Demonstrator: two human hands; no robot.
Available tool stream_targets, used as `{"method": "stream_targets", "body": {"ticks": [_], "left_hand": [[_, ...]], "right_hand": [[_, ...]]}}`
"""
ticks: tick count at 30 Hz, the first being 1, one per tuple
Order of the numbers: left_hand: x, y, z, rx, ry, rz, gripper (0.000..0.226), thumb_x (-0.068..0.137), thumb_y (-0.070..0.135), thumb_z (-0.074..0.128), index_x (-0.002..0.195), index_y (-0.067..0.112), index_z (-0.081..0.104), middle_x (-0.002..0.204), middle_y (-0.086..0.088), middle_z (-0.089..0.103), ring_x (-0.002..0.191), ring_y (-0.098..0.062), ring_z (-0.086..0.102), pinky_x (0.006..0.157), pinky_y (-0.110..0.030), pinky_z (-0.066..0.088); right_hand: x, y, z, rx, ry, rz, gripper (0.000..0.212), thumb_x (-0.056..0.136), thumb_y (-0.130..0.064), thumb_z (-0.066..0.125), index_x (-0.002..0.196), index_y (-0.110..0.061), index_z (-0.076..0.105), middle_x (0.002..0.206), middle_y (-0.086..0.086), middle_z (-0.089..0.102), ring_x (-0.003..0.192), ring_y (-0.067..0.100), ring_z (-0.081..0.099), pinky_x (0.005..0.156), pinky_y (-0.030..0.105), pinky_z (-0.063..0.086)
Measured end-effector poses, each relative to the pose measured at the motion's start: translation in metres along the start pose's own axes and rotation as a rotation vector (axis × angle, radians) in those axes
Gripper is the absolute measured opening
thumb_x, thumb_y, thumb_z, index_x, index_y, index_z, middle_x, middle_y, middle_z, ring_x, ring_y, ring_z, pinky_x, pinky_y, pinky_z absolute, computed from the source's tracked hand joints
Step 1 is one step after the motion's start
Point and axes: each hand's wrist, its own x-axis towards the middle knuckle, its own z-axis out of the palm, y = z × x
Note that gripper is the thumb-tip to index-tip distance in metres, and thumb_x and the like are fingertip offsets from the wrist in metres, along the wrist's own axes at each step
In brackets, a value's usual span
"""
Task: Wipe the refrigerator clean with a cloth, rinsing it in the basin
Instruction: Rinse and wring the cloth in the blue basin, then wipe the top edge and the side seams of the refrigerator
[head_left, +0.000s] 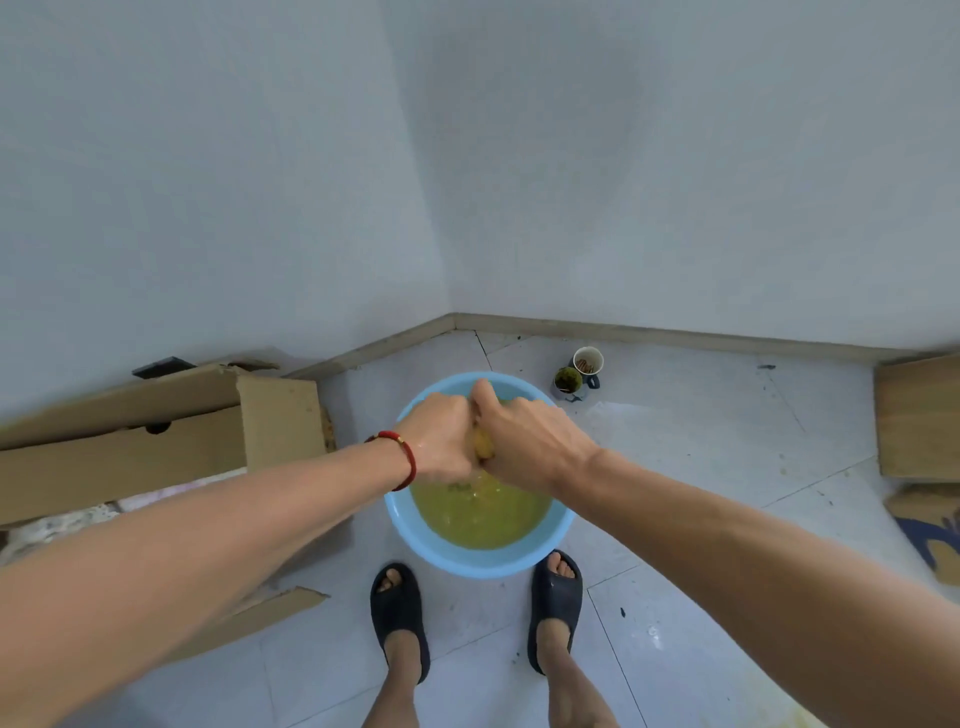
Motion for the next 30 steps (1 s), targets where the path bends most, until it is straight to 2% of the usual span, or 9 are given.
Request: {"method": "stream_targets", "body": {"ticks": [5,11,13,16,18,21,25,27,30], "left_hand": [[-0.069,0.007,-0.073,-0.260,-0.044,0.127,0.024,0.078,0.038,0.080,0.096,0.031,0.065,0.087,0.010,0.069,0.075,-0.011,0.065,0.057,-0.016,0.044],[-0.149,-0.001,-0.153,-0.641,0.033,0.389,0.029,0.087,0.027,0.081,0.115,0.024,0.073,0.109,0.001,0.075,0.097,-0.016,0.074,0.089,-0.036,0.060],[-0.166,0.002,-0.166,-0.734,0.068,0.497,0.031,0.086,0.017,0.082,0.115,0.022,0.074,0.112,0.001,0.076,0.105,-0.016,0.071,0.094,-0.035,0.056],[-0.182,0.013,-0.177,-0.948,0.055,0.642,0.037,0.085,0.003,0.078,0.121,0.007,0.070,0.116,-0.023,0.071,0.109,-0.030,0.067,0.099,-0.047,0.054],[-0.188,0.025,-0.180,-1.062,0.014,0.715,0.045,0.083,-0.006,0.075,0.127,0.000,0.064,0.123,-0.027,0.067,0.111,-0.032,0.066,0.100,-0.049,0.053],[-0.196,0.044,-0.180,-0.934,0.017,0.792,0.047,0.084,-0.008,0.075,0.127,0.007,0.063,0.123,-0.018,0.067,0.111,-0.027,0.066,0.097,-0.042,0.056],[-0.213,0.068,-0.175,-0.660,0.196,0.759,0.038,0.079,0.020,0.088,0.114,0.026,0.072,0.100,-0.001,0.072,0.091,-0.014,0.071,0.083,-0.032,0.060],[-0.219,0.074,-0.175,-0.604,0.289,0.724,0.032,0.076,0.035,0.088,0.105,0.028,0.076,0.089,0.001,0.073,0.081,-0.011,0.069,0.077,-0.027,0.058],[-0.232,0.102,-0.169,-0.563,0.158,0.716,0.024,0.080,0.032,0.083,0.103,0.026,0.079,0.086,-0.007,0.073,0.077,-0.013,0.067,0.072,-0.026,0.056]], "right_hand": [[-0.045,-0.039,-0.064,0.225,0.058,0.165,0.058,0.078,-0.031,0.083,0.117,-0.020,0.042,0.116,0.001,0.051,0.079,0.029,0.055,0.068,0.042,0.046],[-0.119,-0.090,-0.140,0.781,0.079,0.326,0.048,0.076,-0.043,0.091,0.106,-0.025,0.059,0.091,-0.010,0.068,0.077,0.004,0.067,0.065,0.018,0.051],[-0.144,-0.105,-0.153,1.075,0.108,0.266,0.030,0.090,-0.040,0.080,0.108,-0.018,0.069,0.091,0.000,0.075,0.081,0.012,0.073,0.078,0.029,0.059],[-0.174,-0.120,-0.153,1.472,0.160,0.155,0.045,0.106,-0.041,0.055,0.129,-0.004,0.067,0.114,0.027,0.071,0.098,0.032,0.072,0.093,0.041,0.058],[-0.189,-0.126,-0.147,1.641,0.206,0.120,0.048,0.107,-0.034,0.054,0.142,-0.002,0.056,0.128,0.026,0.067,0.110,0.038,0.069,0.098,0.044,0.056],[-0.200,-0.140,-0.143,1.515,0.376,0.215,0.042,0.099,-0.035,0.069,0.138,-0.021,0.060,0.132,0.014,0.070,0.120,0.034,0.068,0.105,0.049,0.053],[-0.220,-0.154,-0.147,1.329,0.787,0.307,0.024,0.097,-0.024,0.074,0.115,-0.014,0.061,0.106,0.010,0.077,0.096,0.021,0.073,0.078,0.031,0.058],[-0.231,-0.151,-0.147,1.324,0.928,0.292,0.022,0.095,-0.019,0.076,0.110,-0.009,0.064,0.105,0.014,0.075,0.098,0.022,0.071,0.084,0.035,0.059],[-0.271,-0.136,-0.145,1.416,1.060,0.213,0.029,0.093,-0.020,0.078,0.115,-0.006,0.067,0.113,0.022,0.072,0.106,0.027,0.069,0.097,0.044,0.057]]}}
